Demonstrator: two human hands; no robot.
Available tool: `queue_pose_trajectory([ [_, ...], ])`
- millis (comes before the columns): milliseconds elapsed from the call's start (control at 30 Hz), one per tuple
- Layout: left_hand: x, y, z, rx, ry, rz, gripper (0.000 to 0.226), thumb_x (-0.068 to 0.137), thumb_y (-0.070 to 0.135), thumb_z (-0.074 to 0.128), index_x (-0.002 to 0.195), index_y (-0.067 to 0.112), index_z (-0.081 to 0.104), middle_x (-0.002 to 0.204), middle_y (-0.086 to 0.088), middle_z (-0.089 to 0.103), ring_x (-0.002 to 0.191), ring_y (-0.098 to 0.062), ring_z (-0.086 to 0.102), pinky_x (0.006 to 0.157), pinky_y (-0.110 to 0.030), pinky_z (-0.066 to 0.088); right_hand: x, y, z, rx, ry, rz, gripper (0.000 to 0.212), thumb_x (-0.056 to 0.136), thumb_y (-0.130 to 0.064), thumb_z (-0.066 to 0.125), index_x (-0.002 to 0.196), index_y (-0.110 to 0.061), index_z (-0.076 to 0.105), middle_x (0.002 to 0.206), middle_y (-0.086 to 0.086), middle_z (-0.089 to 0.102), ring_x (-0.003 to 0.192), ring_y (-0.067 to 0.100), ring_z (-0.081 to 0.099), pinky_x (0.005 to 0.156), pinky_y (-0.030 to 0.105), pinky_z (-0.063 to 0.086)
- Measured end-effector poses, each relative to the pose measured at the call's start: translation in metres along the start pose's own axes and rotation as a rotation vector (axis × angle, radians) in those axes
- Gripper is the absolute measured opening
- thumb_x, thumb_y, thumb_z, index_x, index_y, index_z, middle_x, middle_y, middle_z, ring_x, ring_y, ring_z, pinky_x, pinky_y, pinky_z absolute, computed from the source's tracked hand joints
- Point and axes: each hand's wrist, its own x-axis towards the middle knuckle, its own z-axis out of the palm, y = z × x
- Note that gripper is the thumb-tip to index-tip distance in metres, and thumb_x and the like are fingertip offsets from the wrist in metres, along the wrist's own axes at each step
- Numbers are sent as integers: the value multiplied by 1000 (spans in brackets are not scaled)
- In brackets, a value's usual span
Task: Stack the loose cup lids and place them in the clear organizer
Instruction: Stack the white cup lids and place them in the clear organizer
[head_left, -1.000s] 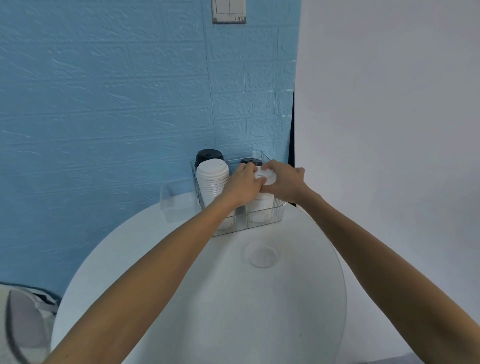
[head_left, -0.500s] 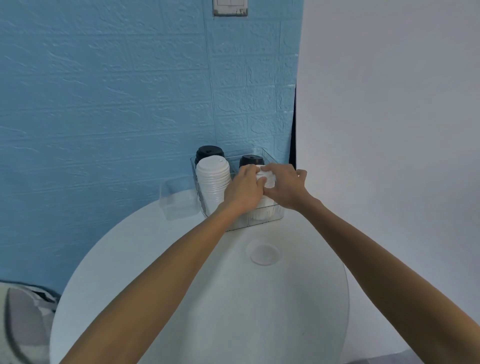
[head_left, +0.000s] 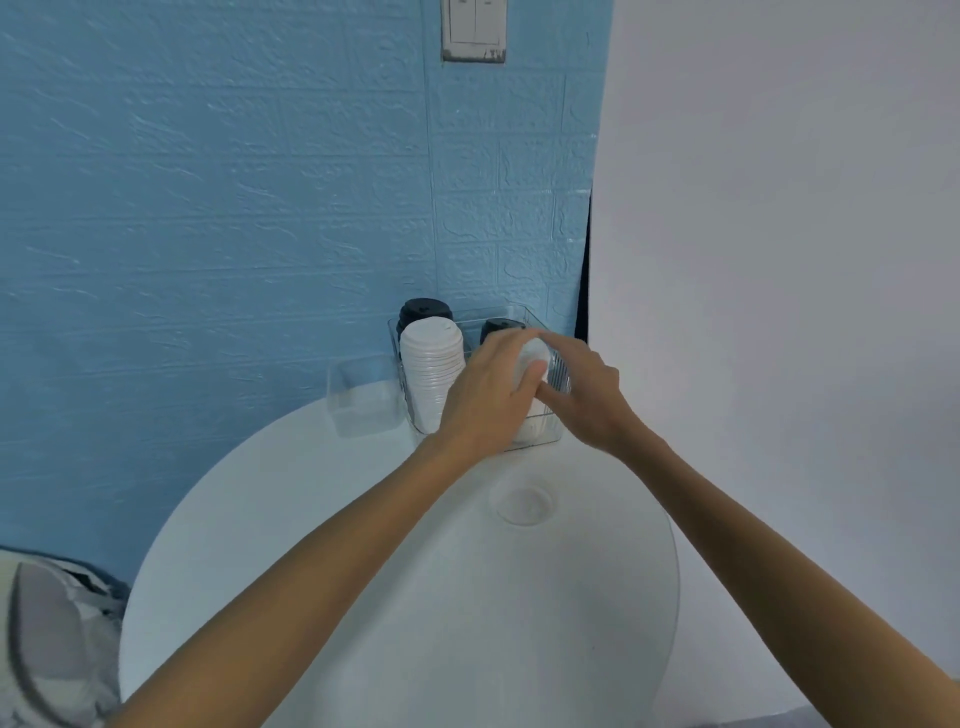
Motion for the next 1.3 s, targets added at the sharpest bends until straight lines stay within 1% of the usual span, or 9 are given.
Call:
queue_pose_trajectory([
  [100,-40,-8,3,-33,-111,-27,41,99,44,58,139,33,54,138,9,53,123,-12,53,102,-39,47,-35,16,9,222,8,65,46,101,-34,60,145,-26,50,147,-6,53,133,15,51,109,34,37],
  [200,-67,-28,17,15,-343,-132,64,88,61,68,144,37,49,146,10,49,136,-13,44,114,-41,39,-64,32,24,320,21,177,32,103,-20,59,134,-24,60,136,-4,60,117,16,61,95,28,49],
  [333,-84,-45,33,77,-540,-229,101,68,78,76,153,47,32,160,9,35,148,-16,29,122,-38,28,-91,49,39,306,-62,264,27,104,-16,55,129,-23,63,131,-3,64,107,12,62,98,29,49],
  [433,-86,-46,38,202,-594,-215,105,64,78,77,154,50,30,157,7,40,145,-20,31,119,-39,26,-101,52,43,312,-91,292,26,104,-17,54,127,-24,64,128,-2,64,112,14,61,100,29,47],
  [700,-78,-45,32,144,-500,-244,93,73,56,84,150,56,32,148,2,47,140,-26,32,114,-40,26,-98,52,45,259,-148,258,27,104,-17,54,128,-24,64,127,-6,66,115,16,60,101,32,47],
  [867,-41,-32,10,-150,-282,-179,96,76,31,88,153,48,34,143,-6,39,135,-26,38,119,-43,32,-91,54,47,212,-142,257,26,103,-17,56,126,-25,66,123,-5,65,112,16,60,99,33,47],
  [967,-1,-19,-6,-267,-95,-133,80,70,22,92,135,37,48,132,-2,39,117,-21,53,106,-42,48,-89,56,51,103,-155,227,27,102,-18,56,124,-26,68,116,-8,62,110,16,57,99,33,44],
  [1100,49,-9,-15,-219,70,-135,75,65,31,94,118,30,41,121,1,44,102,-18,55,89,-36,52,-85,55,52,73,-164,219,25,101,-22,59,123,-29,68,115,-12,62,112,14,56,102,34,44],
  [1300,72,-17,-3,-32,70,-123,62,70,55,85,104,28,40,103,1,56,91,-19,53,66,-33,36,-87,57,55,46,-160,208,23,101,-26,59,122,-29,70,119,-12,67,115,15,56,103,35,43],
])
